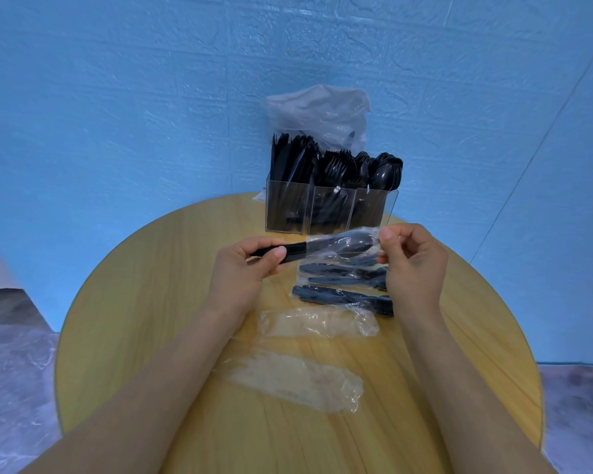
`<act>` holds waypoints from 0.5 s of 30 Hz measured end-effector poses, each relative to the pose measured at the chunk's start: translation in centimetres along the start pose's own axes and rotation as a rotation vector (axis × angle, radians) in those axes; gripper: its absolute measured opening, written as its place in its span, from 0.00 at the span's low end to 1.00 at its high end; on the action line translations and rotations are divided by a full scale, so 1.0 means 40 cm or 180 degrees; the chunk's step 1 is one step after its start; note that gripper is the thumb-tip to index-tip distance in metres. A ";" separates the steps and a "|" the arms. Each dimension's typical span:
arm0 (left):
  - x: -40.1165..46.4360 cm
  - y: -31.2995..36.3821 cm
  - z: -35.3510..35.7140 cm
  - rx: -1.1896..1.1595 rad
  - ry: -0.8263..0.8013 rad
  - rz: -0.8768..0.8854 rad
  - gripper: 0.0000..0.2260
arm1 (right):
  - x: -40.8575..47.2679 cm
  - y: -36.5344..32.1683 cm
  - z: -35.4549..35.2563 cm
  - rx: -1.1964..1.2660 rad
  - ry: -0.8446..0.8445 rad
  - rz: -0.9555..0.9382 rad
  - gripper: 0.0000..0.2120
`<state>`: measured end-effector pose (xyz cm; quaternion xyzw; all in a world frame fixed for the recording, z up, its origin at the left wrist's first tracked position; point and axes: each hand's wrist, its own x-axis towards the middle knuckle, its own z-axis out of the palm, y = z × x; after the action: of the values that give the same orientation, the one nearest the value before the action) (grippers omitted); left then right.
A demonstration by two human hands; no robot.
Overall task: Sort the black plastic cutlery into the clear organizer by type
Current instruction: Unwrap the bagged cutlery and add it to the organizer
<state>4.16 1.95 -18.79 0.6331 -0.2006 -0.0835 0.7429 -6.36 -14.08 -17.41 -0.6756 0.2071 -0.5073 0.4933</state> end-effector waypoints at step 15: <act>0.038 0.006 -0.032 -0.1064 0.0937 0.0181 0.05 | 0.020 0.004 -0.030 -0.0191 0.0401 0.0233 0.05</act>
<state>6.01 2.59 -18.40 0.5006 -0.0912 -0.0013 0.8608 -7.07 -15.31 -17.15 -0.6488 0.2775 -0.5240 0.4770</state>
